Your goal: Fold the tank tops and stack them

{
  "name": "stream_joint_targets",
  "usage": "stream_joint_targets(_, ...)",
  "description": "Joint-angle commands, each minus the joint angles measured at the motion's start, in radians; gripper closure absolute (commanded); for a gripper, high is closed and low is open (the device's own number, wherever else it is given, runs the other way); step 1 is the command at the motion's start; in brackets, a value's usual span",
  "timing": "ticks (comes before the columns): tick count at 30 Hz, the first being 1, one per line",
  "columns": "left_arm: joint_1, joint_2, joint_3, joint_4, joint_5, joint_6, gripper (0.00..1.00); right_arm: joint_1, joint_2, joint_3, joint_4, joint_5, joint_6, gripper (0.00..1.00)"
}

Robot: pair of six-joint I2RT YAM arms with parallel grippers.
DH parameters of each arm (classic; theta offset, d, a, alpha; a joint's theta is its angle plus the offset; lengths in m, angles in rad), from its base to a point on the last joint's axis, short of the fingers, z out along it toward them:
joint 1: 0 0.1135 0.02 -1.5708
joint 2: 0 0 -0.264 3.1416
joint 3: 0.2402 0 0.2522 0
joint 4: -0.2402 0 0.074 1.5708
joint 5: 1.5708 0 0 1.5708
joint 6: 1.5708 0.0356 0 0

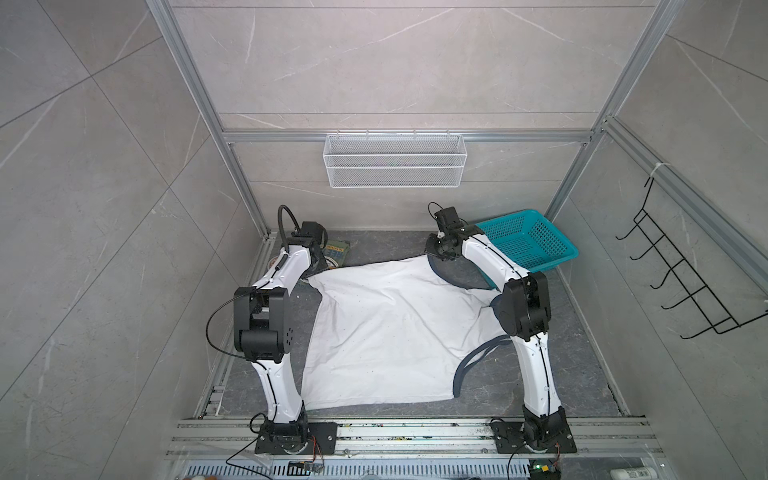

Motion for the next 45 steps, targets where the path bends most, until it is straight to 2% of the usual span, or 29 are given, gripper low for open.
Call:
stream_joint_targets(1, -0.001, 0.036, 0.072, -0.022, 0.050, 0.039, 0.55, 0.002, -0.001, 0.040, -0.040, 0.046, -0.032, 1.00)
stream_joint_targets(4, 0.001, 0.032, 0.089, -0.045, 0.072, 0.014, 0.44, 0.002, 0.005, 0.044, -0.050, 0.058, -0.043, 1.00)
stream_joint_targets(7, 0.020, 0.016, 0.084, -0.039, 0.124, -0.020, 0.37, 0.002, 0.012, 0.044, -0.060, 0.062, -0.050, 1.00)
stream_joint_targets(11, 0.051, 0.033, 0.090, -0.011, 0.204, -0.035, 0.34, 0.002, 0.010, 0.031, -0.052, 0.056, -0.051, 1.00)
stream_joint_targets(17, 0.058, 0.111, 0.137, 0.000, 0.307, -0.034, 0.34, 0.002, 0.009, 0.025, -0.051, 0.065, -0.053, 1.00)
stream_joint_targets(20, 0.059, 0.140, 0.153, -0.005, 0.320, -0.036, 0.38, 0.002, 0.009, 0.019, -0.051, 0.066, -0.055, 1.00)
stream_joint_targets(23, 0.059, 0.158, 0.165, -0.003, 0.324, -0.038, 0.49, 0.001, 0.001, 0.009, -0.046, 0.065, -0.056, 1.00)
stream_joint_targets(27, 0.059, 0.152, 0.189, -0.020, 0.308, -0.038, 0.75, 0.002, -0.038, -0.030, -0.022, 0.060, -0.059, 1.00)
stream_joint_targets(29, 0.059, 0.127, 0.189, -0.037, 0.270, -0.038, 0.88, 0.002, -0.065, -0.055, -0.004, 0.060, -0.063, 1.00)
stream_joint_targets(31, 0.058, 0.079, 0.171, -0.048, 0.207, -0.042, 0.96, 0.001, -0.101, -0.092, 0.027, 0.061, -0.066, 1.00)
stream_joint_targets(34, 0.058, -0.030, 0.102, -0.016, 0.117, -0.053, 0.99, 0.003, -0.142, -0.129, 0.067, 0.065, -0.066, 1.00)
stream_joint_targets(38, 0.053, -0.124, 0.076, -0.001, 0.018, -0.004, 0.98, 0.001, -0.159, -0.134, 0.094, 0.063, -0.067, 1.00)
stream_joint_targets(41, 0.052, -0.111, 0.102, -0.025, -0.015, 0.030, 0.98, 0.002, -0.147, -0.122, 0.108, 0.043, -0.059, 1.00)
stream_joint_targets(45, 0.043, -0.048, 0.121, -0.052, 0.002, 0.055, 0.95, 0.005, -0.107, -0.091, 0.111, 0.013, -0.051, 1.00)
